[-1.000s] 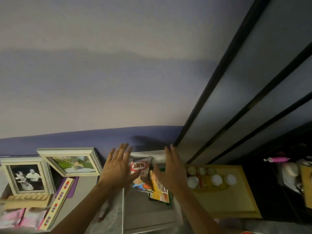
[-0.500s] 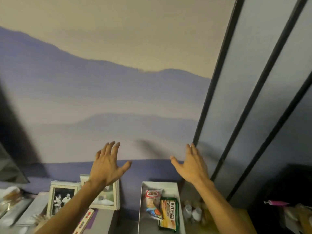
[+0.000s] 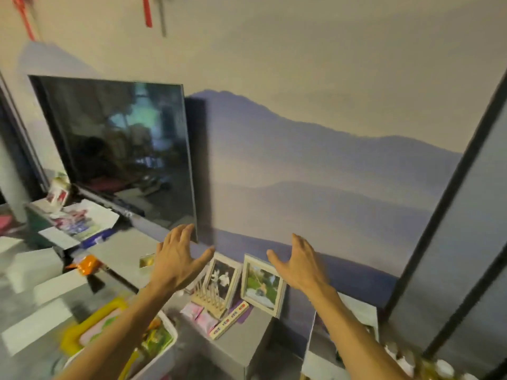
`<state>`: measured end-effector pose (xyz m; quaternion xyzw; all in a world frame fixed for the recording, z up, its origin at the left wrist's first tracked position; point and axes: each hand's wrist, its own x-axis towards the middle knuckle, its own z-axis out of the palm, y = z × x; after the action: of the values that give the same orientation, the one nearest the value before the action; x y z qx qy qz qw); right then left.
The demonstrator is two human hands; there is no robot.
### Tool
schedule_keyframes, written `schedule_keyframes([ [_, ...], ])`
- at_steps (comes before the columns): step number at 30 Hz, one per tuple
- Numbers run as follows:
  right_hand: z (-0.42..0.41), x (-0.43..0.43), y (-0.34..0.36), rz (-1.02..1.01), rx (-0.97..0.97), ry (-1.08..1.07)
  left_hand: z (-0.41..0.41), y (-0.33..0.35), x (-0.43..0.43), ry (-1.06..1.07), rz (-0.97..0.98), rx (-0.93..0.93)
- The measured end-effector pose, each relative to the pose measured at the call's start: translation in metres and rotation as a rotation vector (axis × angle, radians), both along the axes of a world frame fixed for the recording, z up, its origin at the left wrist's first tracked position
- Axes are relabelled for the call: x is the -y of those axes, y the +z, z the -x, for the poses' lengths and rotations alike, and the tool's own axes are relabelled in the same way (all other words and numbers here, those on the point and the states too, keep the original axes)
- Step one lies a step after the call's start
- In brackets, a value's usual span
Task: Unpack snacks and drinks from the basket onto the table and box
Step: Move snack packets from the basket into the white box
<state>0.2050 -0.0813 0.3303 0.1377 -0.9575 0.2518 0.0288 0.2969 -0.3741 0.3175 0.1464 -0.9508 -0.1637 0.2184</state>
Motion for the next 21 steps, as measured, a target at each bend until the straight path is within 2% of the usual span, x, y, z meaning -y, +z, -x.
schedule_keyframes([
  [7,-0.050,0.159,-0.003,-0.009,0.028,0.256,-0.103,0.000,0.121,0.221,-0.028,0.060],
  [12,-0.089,0.262,-0.027,-0.056,0.058,0.430,-0.168,-0.030,0.202,0.324,-0.069,0.131],
  [16,-0.104,0.322,-0.064,-0.123,0.125,0.522,-0.190,-0.066,0.242,0.363,-0.133,0.206],
  [21,-0.084,0.381,-0.127,-0.235,0.241,0.635,-0.183,-0.127,0.282,0.360,-0.175,0.342],
])
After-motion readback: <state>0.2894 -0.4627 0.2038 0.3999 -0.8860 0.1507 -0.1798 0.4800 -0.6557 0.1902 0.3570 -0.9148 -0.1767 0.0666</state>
